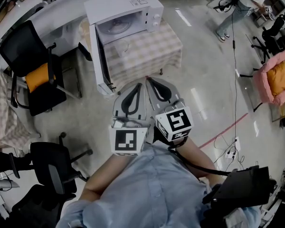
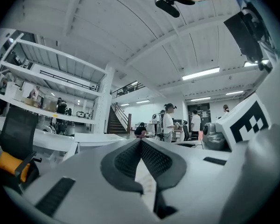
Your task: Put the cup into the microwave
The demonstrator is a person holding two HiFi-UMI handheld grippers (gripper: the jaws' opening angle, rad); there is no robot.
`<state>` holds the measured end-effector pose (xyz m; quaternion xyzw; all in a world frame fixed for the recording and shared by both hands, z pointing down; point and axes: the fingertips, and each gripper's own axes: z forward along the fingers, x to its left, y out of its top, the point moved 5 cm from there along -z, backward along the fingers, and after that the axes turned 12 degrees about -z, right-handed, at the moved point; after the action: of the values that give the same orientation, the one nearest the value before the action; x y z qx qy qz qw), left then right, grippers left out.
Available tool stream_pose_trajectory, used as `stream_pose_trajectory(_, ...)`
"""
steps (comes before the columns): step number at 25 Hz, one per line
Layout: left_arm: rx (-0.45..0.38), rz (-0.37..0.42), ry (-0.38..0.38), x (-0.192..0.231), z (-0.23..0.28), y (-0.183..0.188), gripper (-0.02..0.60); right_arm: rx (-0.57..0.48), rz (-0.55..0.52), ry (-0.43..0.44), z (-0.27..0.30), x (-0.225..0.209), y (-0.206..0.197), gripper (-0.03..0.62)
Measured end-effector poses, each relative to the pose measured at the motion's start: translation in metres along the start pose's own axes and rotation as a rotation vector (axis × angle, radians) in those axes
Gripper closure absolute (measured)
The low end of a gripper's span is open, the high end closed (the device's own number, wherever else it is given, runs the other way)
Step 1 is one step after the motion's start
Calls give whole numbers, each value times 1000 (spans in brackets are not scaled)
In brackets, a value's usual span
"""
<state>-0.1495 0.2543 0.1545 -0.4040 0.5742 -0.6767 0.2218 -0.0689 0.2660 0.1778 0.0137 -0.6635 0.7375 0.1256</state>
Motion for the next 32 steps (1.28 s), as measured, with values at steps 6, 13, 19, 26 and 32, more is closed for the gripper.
stream_pose_trajectory(6,10,25,44,4,37,-2,574,-29,10,32,27,-33,-8,592)
stream_pose_trajectory(13,44,22,132,4,104,-12,574,-35,77,95,67,-90,-23,592)
stream_pose_trajectory(19,61,22,212,1,166,-22,574,-14,109,157,93,-145,-43,592)
stream_pose_trajectory(26,57,50,271,-11,214,-17,574,-43,120,212,116,-197,-46,592)
stream_pose_trajectory(32,19,79,349,1,221,-10,574,-83,111,283,134,-199,-41,592)
